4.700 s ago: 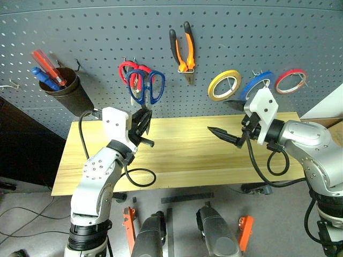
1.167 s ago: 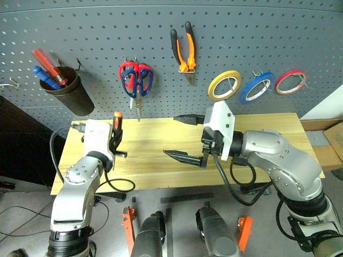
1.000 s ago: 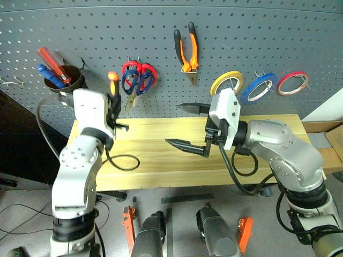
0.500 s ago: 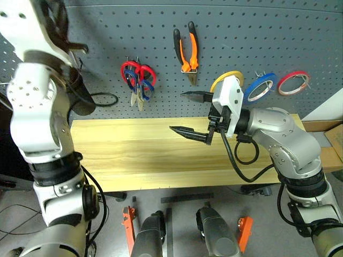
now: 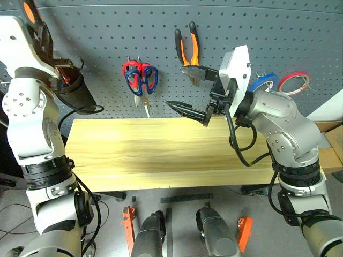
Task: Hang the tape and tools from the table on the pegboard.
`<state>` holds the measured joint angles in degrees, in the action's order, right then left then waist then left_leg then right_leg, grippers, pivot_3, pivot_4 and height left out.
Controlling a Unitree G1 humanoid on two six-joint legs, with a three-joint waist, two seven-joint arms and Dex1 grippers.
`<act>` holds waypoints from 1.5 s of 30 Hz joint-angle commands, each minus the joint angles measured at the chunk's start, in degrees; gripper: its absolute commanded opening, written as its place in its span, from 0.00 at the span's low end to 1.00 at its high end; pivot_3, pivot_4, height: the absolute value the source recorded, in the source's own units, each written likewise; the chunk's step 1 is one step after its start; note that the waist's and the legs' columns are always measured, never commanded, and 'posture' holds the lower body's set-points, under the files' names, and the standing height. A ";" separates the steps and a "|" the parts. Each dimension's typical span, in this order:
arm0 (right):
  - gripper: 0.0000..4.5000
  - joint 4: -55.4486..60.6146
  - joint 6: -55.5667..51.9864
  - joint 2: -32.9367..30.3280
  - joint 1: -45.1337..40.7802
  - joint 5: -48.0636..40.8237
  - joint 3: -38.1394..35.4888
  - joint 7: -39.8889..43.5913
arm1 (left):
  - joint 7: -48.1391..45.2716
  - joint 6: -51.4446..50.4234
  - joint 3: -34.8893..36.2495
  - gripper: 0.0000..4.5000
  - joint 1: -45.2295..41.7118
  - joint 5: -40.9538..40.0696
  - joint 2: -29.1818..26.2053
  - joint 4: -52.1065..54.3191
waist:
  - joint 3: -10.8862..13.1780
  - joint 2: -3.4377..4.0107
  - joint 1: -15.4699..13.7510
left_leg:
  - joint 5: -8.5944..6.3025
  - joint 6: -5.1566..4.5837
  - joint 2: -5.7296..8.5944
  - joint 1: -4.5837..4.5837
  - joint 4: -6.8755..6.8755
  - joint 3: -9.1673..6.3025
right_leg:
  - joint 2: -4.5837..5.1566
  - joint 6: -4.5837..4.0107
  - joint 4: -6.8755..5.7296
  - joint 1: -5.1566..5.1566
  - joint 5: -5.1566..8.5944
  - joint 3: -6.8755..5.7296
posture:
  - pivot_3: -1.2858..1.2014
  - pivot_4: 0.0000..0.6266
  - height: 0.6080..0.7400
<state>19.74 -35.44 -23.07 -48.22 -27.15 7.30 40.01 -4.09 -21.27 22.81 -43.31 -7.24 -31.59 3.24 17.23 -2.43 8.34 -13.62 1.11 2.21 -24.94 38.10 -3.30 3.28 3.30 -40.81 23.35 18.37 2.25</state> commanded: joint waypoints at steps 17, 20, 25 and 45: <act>1.00 2.67 -1.68 -6.31 1.69 -4.54 -8.44 2.63 | 2.69 7.35 -5.16 0.99 0.33 1.78 2.95 11.26 | -1.59 -0.33 1.96 | 0.01 0.01 0.01 0.00 -0.01 0.04 | 0.01 0.00 -0.06 0.04 0.00 -0.01 | 0.43 0.25 1.00; 1.00 5.08 -4.38 -10.44 5.34 -7.18 -13.41 2.41 | -0.42 5.94 -9.81 0.99 1.67 -0.22 5.17 15.15 | -2.65 -0.40 1.57 | 0.01 0.01 0.08 -0.04 -0.04 0.00 | 0.05 0.00 0.02 -0.02 0.00 -0.04 | 0.43 0.22 1.00; 1.00 7.72 -6.12 -14.66 10.24 -8.86 -16.68 1.71 | -6.21 3.24 -14.66 0.99 6.00 -3.80 7.69 19.07 | -4.89 -0.08 2.87 | -0.01 -0.03 0.08 0.00 -0.02 0.14 | 0.09 0.00 0.01 -0.05 0.00 0.05 | 0.42 0.18 1.00; 1.00 -0.62 12.88 0.54 38.10 12.30 -8.73 -20.04 | -8.61 -4.85 -19.64 0.99 36.23 -2.97 11.31 14.37 | -10.87 0.75 5.03 | -0.03 -0.34 0.08 2.05 -0.13 -0.20 | -0.18 0.03 0.16 -2.28 -0.03 0.22 | 0.43 0.05 1.00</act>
<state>20.05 -27.25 -23.01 -9.77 -17.35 -0.86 22.31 -14.11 -28.98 1.26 -6.46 -11.51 -20.56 17.19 6.36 -1.68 13.37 -13.64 0.76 2.30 -22.89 37.98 -3.51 3.10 3.37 -40.66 21.08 18.32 2.47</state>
